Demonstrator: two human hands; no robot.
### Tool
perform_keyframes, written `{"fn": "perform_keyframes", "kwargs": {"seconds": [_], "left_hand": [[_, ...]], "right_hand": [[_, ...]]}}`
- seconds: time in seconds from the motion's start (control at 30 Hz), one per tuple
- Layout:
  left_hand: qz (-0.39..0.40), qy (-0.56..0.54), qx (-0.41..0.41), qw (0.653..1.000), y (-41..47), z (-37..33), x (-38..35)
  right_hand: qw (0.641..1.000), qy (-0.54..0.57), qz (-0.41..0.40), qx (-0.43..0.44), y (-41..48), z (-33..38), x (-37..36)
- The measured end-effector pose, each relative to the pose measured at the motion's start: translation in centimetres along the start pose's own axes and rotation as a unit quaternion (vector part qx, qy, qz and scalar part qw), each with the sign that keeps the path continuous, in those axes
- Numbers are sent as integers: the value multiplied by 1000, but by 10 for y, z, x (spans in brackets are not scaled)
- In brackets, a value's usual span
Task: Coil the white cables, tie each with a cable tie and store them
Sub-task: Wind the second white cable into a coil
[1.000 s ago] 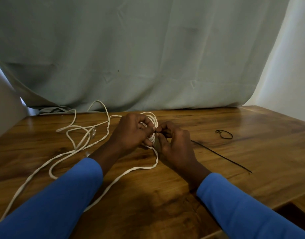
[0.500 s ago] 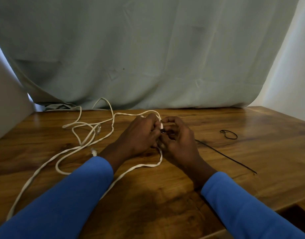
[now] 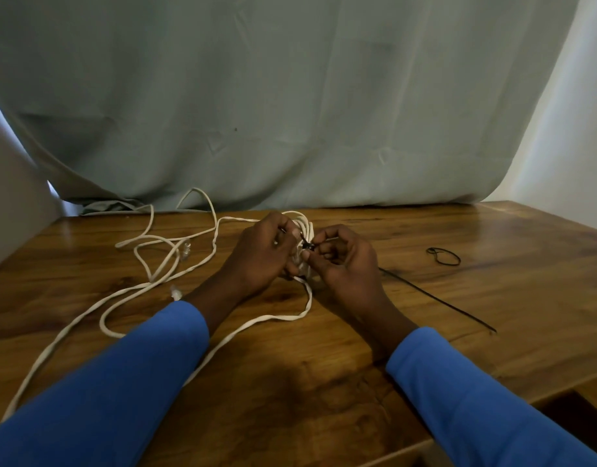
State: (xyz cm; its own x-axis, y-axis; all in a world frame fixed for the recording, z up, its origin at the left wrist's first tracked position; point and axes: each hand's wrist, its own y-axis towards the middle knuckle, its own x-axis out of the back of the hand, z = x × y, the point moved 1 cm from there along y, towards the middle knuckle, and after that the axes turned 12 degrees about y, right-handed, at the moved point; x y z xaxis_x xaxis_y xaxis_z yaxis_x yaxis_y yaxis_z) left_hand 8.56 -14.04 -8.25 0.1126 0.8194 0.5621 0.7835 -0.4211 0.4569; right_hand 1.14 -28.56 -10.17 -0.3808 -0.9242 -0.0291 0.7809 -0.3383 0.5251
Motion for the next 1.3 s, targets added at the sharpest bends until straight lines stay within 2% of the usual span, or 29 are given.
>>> {"fn": "perform_keyframes", "kwargs": {"seconds": [0.1,0.27,0.43,0.53,0.73,0.8,0.87,0.93,1.0,1.07,1.13,1.23,1.3], "left_hand": [[-25,32,-27,999,0,4,-8],[11,139,-118,983,-4,6,-21],[85,251,-150,953,-4,11,-27],[114,269,-153,944,-4,13,-32],[124,290,-166,934,-3,10,-33],[124,287,-171,935,-2,10,-34],[124,286,-173,934,-2,10,-33],[127,282,-173,935,-2,10,-34],[130,274,-169,938,-1,11,-33],[126,262,-164,943,1,12,-29],[108,255,-163,947,3,12,-23],[83,282,-147,944,7,11,-11],[106,304,-125,939,9,12,-3]], "right_hand": [[997,47,-54,-20,4,2,3],[977,118,-165,-67,22,3,27],[909,244,-280,-190,67,-12,71],[899,180,-313,-250,94,-32,100],[913,-29,-263,-310,90,-31,122],[912,-118,-261,-293,87,-26,123],[902,-255,-234,-258,84,-19,119],[898,-339,-218,-174,76,-13,113],[923,-326,-186,-89,64,-8,101],[944,-305,-114,-42,50,-2,79],[962,-265,-59,-32,35,-4,52],[983,-164,-38,-68,15,-9,17],[983,-175,5,-52,10,-11,5]]}}
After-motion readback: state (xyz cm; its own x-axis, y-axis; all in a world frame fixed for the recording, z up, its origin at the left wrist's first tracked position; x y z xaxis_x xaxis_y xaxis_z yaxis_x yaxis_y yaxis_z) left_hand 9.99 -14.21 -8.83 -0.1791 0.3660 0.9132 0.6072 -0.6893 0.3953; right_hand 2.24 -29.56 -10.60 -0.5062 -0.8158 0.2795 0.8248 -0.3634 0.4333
